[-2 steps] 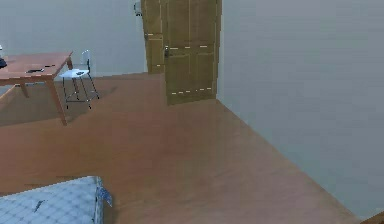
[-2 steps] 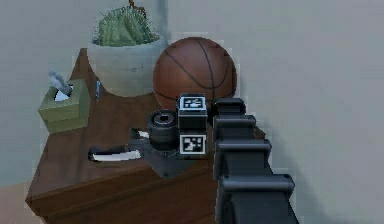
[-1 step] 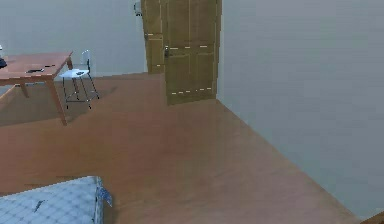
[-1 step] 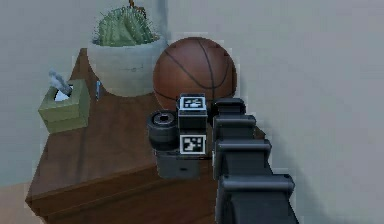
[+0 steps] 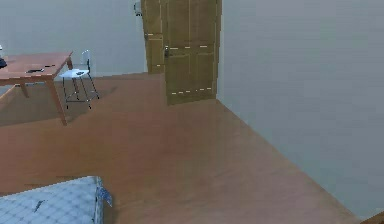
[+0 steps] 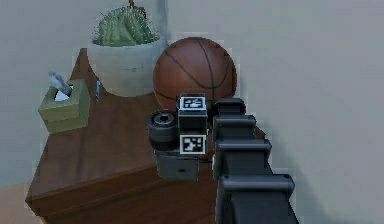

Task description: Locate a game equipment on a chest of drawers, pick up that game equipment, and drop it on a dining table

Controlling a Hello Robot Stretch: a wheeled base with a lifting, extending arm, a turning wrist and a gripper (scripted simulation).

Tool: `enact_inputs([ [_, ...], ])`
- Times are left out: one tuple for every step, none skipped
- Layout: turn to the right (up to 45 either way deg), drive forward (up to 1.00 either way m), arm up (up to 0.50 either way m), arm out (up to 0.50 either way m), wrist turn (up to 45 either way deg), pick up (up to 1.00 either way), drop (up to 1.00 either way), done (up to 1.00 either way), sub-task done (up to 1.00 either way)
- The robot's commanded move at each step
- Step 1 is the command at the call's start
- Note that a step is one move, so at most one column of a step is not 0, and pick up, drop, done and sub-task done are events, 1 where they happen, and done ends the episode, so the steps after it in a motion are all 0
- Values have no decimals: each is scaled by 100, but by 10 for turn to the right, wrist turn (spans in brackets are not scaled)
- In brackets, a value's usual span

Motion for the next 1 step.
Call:
enact_inputs([
  [0,0,0,0,0,100,0,0,0],
])
